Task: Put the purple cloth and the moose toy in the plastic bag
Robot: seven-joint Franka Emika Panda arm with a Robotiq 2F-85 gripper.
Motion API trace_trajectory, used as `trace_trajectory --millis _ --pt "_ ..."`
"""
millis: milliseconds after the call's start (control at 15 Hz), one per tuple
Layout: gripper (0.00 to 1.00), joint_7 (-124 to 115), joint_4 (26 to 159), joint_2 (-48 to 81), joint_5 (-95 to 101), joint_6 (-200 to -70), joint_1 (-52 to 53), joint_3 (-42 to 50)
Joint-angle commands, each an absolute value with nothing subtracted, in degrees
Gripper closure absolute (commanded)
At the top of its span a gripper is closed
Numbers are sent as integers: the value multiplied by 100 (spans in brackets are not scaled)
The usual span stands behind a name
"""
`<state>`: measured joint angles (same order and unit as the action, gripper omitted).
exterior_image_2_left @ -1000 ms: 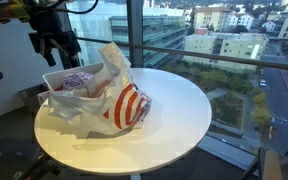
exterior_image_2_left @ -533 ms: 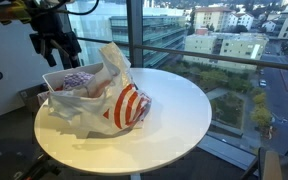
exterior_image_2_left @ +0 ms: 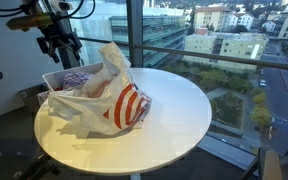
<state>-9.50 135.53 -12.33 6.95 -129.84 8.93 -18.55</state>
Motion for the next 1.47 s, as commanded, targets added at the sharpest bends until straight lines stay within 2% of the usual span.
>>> trace_trajectory --millis 0,533,1133,1200,1267,1400 --pt "0 -1275 12164 77 1598 -12765 1077 -2085" --pt "0 -1416 10446 2300 2605 -12936 2088 -1611" --pt "0 -1122 9609 3545 2473 -12650 2550 -930" --pt "25 -1046 9583 3565 2406 -12580 2542 -942" --pt "26 -1033 9542 3604 2414 -12555 2560 -917" --pt "42 -1062 9480 3614 2379 -12459 2576 -913"
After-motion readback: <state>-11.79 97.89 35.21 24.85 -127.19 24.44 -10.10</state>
